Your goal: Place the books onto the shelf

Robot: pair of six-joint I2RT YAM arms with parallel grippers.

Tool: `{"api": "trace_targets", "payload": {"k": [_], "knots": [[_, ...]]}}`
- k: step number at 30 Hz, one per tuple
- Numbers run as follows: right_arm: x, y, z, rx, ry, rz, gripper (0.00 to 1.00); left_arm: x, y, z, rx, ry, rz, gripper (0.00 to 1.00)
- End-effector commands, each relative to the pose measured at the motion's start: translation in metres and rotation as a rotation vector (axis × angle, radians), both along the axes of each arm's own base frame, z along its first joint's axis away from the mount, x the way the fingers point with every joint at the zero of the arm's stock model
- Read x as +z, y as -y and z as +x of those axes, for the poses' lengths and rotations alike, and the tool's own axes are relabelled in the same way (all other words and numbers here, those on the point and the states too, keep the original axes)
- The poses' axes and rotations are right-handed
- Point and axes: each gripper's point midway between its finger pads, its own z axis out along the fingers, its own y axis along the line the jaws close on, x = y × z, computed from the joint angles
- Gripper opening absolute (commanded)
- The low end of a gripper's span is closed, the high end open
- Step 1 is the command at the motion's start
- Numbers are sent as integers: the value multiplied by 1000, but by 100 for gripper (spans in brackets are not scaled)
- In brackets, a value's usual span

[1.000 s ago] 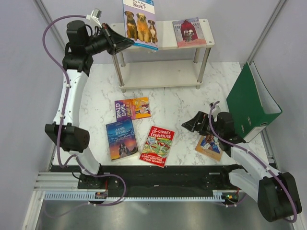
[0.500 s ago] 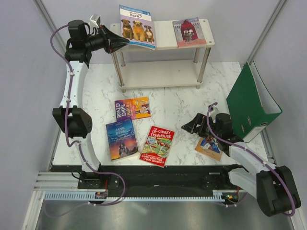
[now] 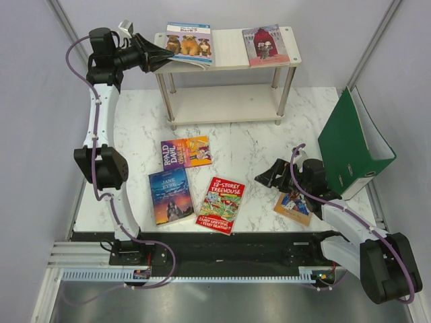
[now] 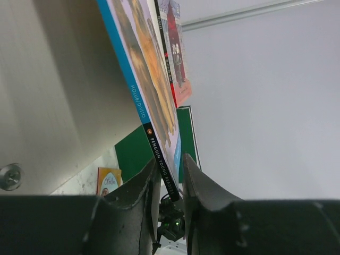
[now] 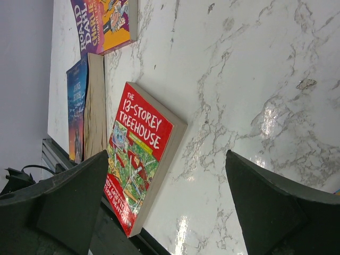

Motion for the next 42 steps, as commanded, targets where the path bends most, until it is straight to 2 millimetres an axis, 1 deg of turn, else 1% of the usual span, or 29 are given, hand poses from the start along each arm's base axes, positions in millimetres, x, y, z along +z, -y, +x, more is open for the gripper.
{"api": "trace_targets", "payload": {"k": [1,6,9,10,14,15,16,17,18,19,24,28,31,34,35,36,37,38,40,41,42], "knots": [[7,-3,4,15,53,6,98,19,3,-2,-17,40,-23,29],[6,-3,4,17,46,8,98,18,6,4,-14,42,-24,29],[5,-3,4,17,43,7,98,17,11,3,-29,59,-14,34],[6,-3,4,17,44,8,98,17,12,2,-31,66,-8,38],[5,-3,4,15,39,7,98,17,11,1,-21,76,9,46],[6,-3,4,15,42,8,98,15,10,1,-15,77,16,50],[5,-3,3,15,41,7,98,18,10,-1,-13,87,23,61],[6,-3,3,15,44,8,98,18,9,-2,-6,92,37,66],[7,-3,3,16,45,9,98,17,7,-1,15,109,65,68],[7,-3,3,19,45,11,98,18,6,-7,23,101,79,68],[10,-4,1,27,51,14,98,14,-2,-15,85,85,152,70],[12,-4,-1,33,51,12,98,7,-4,-21,94,57,185,70],[12,-4,-1,33,52,9,98,-2,-4,-25,92,26,207,71],[12,-4,-1,37,49,7,98,-16,-6,-33,89,-11,243,71],[13,-5,-1,39,49,9,98,-28,-9,-35,97,-38,276,72],[13,-5,-1,44,44,10,98,-30,-11,-39,104,-46,295,72],[13,-5,-2,47,41,10,98,-37,-13,-40,113,-62,316,72],[13,-6,-3,53,39,15,98,-52,-18,-42,123,-96,355,72],[12,-7,-5,58,30,18,98,-59,-22,-45,139,-99,389,72],[12,-7,-7,60,27,20,98,-68,-24,-45,143,-111,410,73],[13,-7,-7,61,30,22,98,-72,-25,-47,140,-119,417,72]]}}
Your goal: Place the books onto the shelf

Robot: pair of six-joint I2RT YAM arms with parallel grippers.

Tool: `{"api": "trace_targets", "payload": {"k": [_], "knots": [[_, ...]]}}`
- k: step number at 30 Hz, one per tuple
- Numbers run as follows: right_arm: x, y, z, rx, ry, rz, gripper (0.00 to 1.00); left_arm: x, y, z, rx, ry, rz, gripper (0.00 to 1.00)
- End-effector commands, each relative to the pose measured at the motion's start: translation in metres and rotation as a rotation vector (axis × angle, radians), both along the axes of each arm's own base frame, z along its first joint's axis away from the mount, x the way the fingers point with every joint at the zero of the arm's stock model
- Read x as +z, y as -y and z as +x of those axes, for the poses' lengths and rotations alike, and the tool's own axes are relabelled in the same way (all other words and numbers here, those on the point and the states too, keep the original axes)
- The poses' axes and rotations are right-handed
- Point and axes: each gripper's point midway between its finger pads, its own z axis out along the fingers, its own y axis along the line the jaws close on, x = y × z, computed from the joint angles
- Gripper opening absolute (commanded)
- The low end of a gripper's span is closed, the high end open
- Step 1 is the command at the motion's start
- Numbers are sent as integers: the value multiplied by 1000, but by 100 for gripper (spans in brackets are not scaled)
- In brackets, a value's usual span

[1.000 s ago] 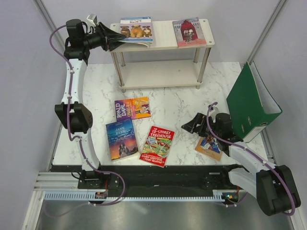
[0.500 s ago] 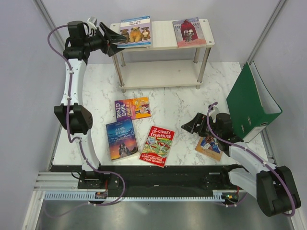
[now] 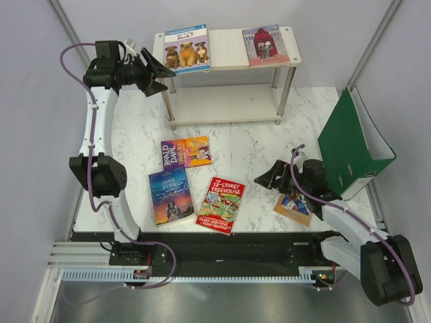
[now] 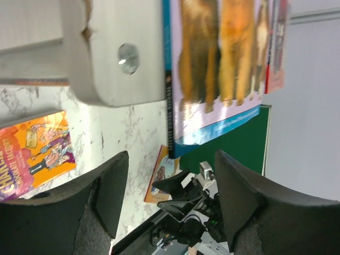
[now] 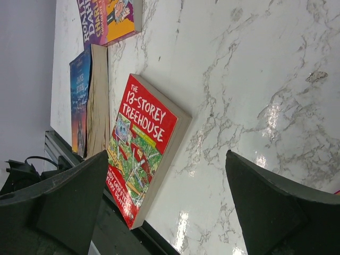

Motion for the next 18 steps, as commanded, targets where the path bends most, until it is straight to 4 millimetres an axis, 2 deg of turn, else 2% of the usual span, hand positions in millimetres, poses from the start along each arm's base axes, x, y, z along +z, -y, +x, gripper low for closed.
{"api": "trace_targets", "payload": {"k": [1,3,4,5,6,7,8,9,10,11,13,14,15,16,17,18], "knots": [[10,-4,-3,33,29,16,98,-8,-9,-22,1,15,117,73],[11,-5,-5,39,25,23,98,-21,-7,-29,-14,-2,146,73],[12,-7,-6,47,27,27,98,-14,-7,-37,-13,30,167,73],[11,-7,-7,49,20,29,98,-30,-12,-42,-1,14,210,73],[12,-8,-7,51,19,34,98,-31,2,-52,-26,36,228,73],[12,-10,-8,56,16,38,98,-26,3,-52,-18,94,235,73],[12,-11,-9,60,8,45,98,-26,4,-72,-14,118,234,74],[11,-13,-11,64,-4,53,98,-26,6,-80,-10,140,234,74],[11,-16,-13,62,-28,68,98,-18,8,-86,-6,199,232,75],[9,-18,-14,61,-50,81,98,-25,6,-104,7,193,246,75],[1,-26,-21,59,-126,98,98,-35,11,-121,2,192,268,75],[-4,-29,-24,60,-161,101,98,-52,14,-136,-7,163,279,74],[-14,-33,-28,61,-211,99,98,-64,25,-146,-37,146,285,74],[-19,-40,-36,80,-244,101,97,-79,26,-150,-25,127,324,73],[-23,-45,-39,77,-286,114,97,-109,29,-159,-38,67,356,70],[-30,-49,-43,79,-322,116,92,-127,45,-171,-81,41,388,70]]}}
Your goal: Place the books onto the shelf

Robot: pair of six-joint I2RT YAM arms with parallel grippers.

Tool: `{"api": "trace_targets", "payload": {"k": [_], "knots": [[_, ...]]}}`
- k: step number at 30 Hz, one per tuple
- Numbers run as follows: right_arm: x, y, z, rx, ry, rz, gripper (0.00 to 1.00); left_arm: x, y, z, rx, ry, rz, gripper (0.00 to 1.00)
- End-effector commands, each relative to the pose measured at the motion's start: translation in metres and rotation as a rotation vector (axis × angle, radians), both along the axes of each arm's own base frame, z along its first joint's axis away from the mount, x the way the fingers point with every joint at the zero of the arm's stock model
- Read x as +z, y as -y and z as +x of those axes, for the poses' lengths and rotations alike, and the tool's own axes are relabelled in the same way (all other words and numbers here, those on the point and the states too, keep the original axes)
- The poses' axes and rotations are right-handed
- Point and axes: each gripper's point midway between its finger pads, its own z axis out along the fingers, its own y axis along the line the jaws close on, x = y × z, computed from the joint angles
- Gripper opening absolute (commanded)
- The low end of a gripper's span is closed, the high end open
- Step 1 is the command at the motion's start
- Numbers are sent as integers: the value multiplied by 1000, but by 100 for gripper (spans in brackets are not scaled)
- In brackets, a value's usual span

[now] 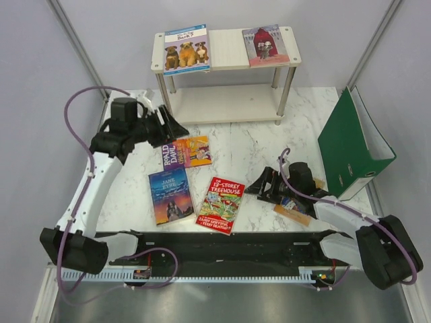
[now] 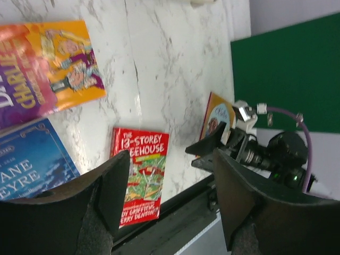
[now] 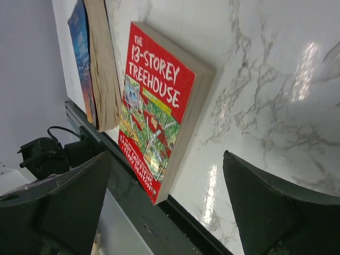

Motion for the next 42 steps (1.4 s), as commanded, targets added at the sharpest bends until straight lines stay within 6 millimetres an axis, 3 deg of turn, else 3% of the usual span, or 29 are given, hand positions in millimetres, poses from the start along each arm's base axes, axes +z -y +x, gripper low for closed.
{"api": "trace_targets", "payload": {"k": [1,2,4,9,16,17,19,23,28,31,42], "knots": [[-17,-23,-19,9,-163,44,90,-91,15,-17,6,-93,207,69],[-25,-24,-21,1,-186,24,88,-108,28,-29,-27,-132,231,68],[-31,-29,-25,9,-205,2,84,-153,34,-42,-14,-256,280,67],[-39,-37,-23,-15,-234,-5,81,-216,63,-63,-72,-405,334,65],[-59,-58,-21,-21,-302,28,61,-267,95,-81,-149,-559,341,64],[-53,-65,-16,-12,-273,64,57,-272,99,-85,-160,-572,341,64],[-58,-74,-21,4,-306,85,53,-277,108,-90,-179,-588,318,64],[-33,-90,-19,34,-247,170,43,-285,112,-96,-188,-605,316,64],[2,-87,-10,18,-96,135,42,-290,110,-100,-186,-616,317,64],[11,-85,-7,13,-51,100,42,-290,111,-100,-191,-618,314,64],[-29,-97,-16,69,-164,27,44,-272,120,-95,-199,-575,273,64]]}}
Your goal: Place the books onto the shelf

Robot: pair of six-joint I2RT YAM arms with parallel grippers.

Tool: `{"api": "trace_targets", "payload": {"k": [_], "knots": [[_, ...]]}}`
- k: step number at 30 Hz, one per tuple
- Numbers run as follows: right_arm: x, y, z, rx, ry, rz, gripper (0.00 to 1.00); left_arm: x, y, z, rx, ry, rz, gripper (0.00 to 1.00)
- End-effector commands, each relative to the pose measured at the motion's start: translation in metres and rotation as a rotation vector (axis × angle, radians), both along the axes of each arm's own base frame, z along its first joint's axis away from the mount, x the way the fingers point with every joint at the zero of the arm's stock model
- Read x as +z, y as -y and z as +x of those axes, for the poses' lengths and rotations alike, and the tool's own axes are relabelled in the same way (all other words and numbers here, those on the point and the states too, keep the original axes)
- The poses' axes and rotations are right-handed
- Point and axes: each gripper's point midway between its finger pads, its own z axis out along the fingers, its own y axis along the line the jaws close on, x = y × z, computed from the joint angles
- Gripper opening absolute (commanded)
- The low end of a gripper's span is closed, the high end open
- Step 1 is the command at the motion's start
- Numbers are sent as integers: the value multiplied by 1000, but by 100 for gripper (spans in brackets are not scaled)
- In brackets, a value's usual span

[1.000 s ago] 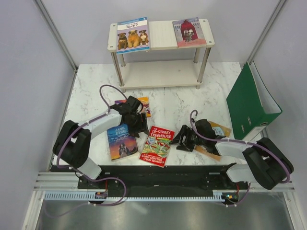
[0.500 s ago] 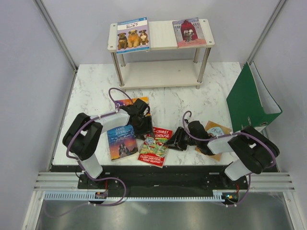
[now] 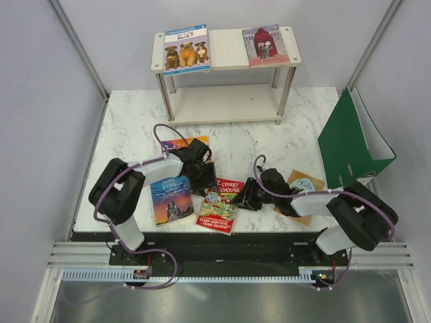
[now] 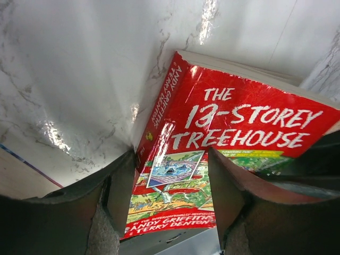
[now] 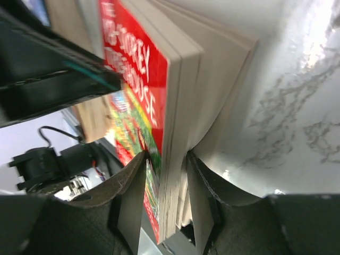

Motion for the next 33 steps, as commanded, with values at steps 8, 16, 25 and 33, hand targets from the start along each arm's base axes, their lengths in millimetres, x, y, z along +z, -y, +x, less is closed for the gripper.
{"api": "trace_targets", "payload": {"k": [8,16,25,33], "knots": [[23,-26,14,49,83,71,0,4,21,-1,-24,34,-75,64],[92,-16,39,75,339,16,0,84,1,22,-45,391,-103,91],[221,-3,67,121,601,174,0,191,-8,8,-87,817,-357,91],[265,4,71,162,708,228,0,227,-7,-7,-87,970,-526,90]]}}
